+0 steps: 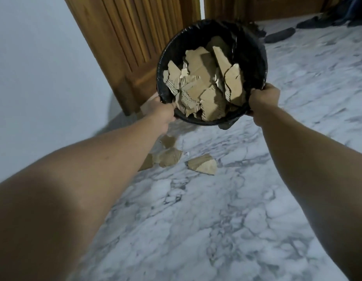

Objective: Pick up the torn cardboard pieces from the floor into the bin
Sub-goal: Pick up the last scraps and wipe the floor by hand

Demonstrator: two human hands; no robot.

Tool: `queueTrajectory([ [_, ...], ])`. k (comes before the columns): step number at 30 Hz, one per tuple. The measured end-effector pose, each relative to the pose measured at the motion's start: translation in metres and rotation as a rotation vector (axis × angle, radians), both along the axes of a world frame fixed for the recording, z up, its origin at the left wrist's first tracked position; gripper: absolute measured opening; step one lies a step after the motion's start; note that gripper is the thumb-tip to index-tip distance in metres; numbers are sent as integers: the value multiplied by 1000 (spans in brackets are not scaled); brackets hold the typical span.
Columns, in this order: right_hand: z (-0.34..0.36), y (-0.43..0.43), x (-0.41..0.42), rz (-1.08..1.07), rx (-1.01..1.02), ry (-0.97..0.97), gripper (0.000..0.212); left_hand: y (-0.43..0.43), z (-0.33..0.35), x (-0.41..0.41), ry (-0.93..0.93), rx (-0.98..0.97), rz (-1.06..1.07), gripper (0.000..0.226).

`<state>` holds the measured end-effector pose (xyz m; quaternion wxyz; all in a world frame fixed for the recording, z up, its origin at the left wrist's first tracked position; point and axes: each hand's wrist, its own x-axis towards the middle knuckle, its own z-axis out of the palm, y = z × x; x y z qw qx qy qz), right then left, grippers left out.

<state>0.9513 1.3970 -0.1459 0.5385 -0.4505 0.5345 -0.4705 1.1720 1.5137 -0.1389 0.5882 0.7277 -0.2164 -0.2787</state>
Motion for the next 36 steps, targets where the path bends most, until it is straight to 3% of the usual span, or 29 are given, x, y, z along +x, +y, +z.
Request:
queueTrajectory([
  [4,-30,-27,-6,0,41,99,35,-29,-9,-13,57,135,-41,26],
  [8,-29,-46,-1,70,-98,106,62,-54,1,-10,-55,311,-67,27],
  [12,-28,-71,18,68,-197,163,44,-78,-4,8,-187,427,-89,41],
  [16,-41,-93,44,19,-155,163,51,-79,-19,35,-270,384,-151,61],
  [20,-60,-83,58,-239,-244,54,51,-74,-25,45,-314,328,-265,68],
  [23,-106,-57,75,-394,-55,-49,45,-55,-61,62,-440,348,-281,62],
  [25,-147,-40,82,-260,88,216,36,-35,-96,77,-569,494,-403,45],
  [27,-185,-25,86,180,104,569,31,-14,-133,95,-695,727,-594,47],
  [30,-205,-9,95,756,-26,981,64,5,-169,116,-886,954,-731,60],
  [33,-213,7,114,955,-138,1279,90,2,-190,134,-986,971,-808,72],
  [36,-229,31,122,975,-184,1451,91,-15,-192,147,-893,977,-830,92],
])
